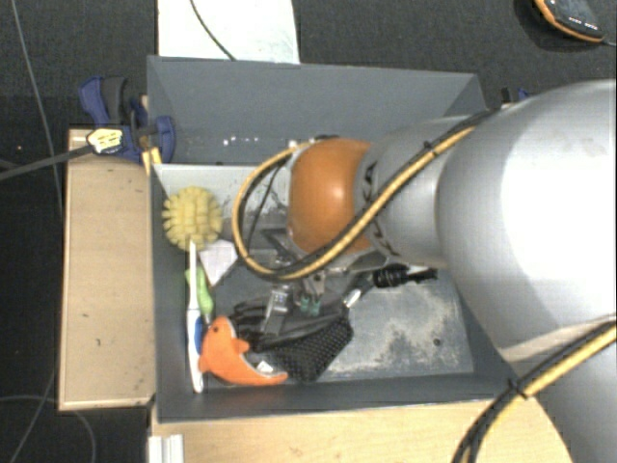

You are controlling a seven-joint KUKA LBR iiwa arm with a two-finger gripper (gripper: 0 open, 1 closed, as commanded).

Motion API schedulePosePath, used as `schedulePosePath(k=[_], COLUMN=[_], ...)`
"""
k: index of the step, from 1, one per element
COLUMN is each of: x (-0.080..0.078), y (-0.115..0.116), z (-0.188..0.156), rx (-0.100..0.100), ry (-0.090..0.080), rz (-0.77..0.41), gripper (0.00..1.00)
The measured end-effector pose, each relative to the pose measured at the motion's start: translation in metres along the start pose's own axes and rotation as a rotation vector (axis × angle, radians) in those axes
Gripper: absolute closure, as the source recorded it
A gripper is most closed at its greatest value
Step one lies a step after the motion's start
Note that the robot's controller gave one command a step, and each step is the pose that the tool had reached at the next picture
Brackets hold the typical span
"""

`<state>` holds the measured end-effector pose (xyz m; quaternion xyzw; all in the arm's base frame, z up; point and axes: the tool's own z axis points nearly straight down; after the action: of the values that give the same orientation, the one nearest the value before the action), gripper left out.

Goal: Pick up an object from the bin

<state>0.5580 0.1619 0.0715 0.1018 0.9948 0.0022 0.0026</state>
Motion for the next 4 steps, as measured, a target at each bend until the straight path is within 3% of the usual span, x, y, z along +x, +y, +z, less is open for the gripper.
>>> schedulePosePath(k=[1, 2, 3, 4], x=[0.0, -0.003, -0.017, -0.017], y=[0.0, -0.001, -0.072, -0.082], z=[0.0, -0.079, -0.016, -0.003], rx=[-0.001, 0.001, -0.006, -0.007], ry=[0.0, 0.003, -0.007, -0.006], rz=[0.001, 0.001, 0.177, 0.199], gripper=[0.0, 0.0, 0.0, 0.0])
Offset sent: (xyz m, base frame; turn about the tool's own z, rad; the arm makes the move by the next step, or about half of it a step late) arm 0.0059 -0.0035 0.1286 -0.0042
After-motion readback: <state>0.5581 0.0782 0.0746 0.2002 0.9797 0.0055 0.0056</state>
